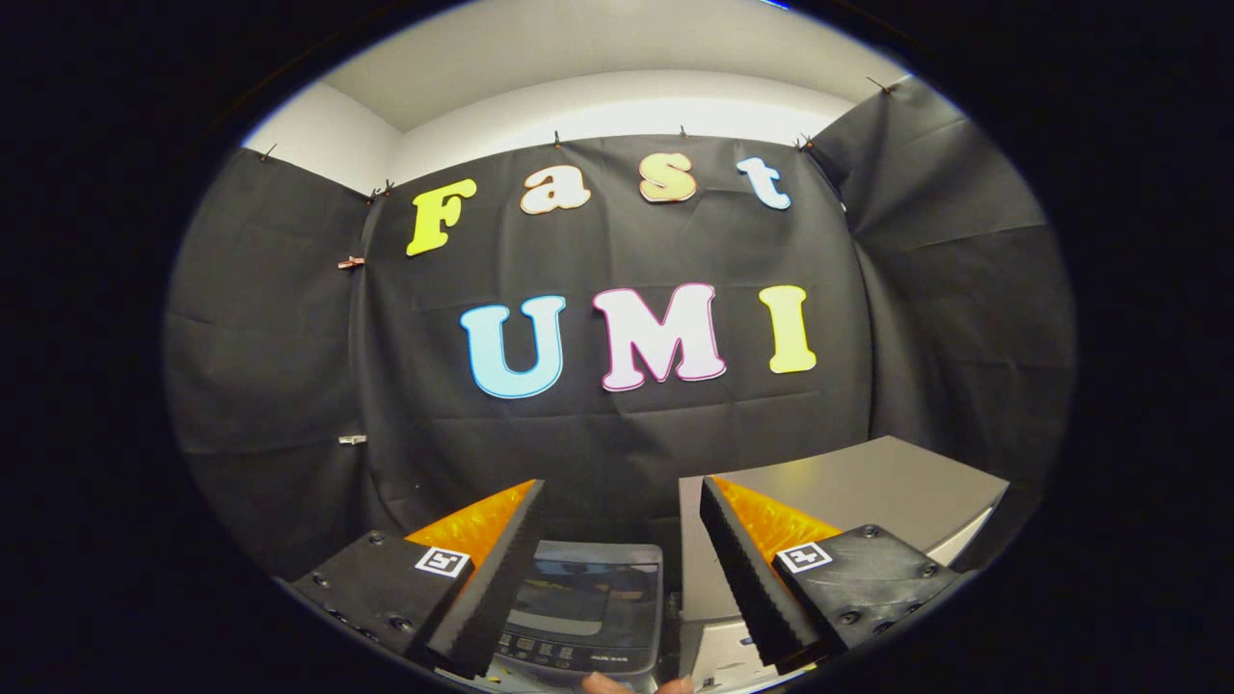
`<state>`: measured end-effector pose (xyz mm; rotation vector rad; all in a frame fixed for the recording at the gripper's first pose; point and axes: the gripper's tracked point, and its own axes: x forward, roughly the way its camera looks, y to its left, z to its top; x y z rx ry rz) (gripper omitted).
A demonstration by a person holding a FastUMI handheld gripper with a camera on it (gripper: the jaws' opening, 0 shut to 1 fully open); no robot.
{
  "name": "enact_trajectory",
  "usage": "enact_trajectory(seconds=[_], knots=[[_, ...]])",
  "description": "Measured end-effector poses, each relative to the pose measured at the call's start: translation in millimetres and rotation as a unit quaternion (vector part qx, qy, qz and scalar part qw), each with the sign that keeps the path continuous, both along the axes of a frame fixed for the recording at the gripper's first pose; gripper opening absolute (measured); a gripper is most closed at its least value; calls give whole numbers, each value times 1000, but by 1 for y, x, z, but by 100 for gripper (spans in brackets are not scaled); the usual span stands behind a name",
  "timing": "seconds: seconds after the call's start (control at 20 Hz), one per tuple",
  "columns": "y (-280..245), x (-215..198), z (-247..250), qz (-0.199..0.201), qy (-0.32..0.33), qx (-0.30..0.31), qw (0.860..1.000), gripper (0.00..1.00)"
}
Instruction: Put the clothes into the washing machine and then close the washing machine lid.
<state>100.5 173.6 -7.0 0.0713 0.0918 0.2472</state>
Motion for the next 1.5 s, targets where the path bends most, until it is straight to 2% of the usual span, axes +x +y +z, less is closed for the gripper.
enact_trajectory(seconds=[0.35, 0.75, 0.95, 1.5], knots=[[-37, -52, 28, -40, -37, -5, 998, 99], [-51, -95, 16, -69, -32, -27, 997, 99], [-45, -106, 12, -59, -39, -37, 997, 99], [-71, -113, 18, -79, -49, -35, 995, 99]])
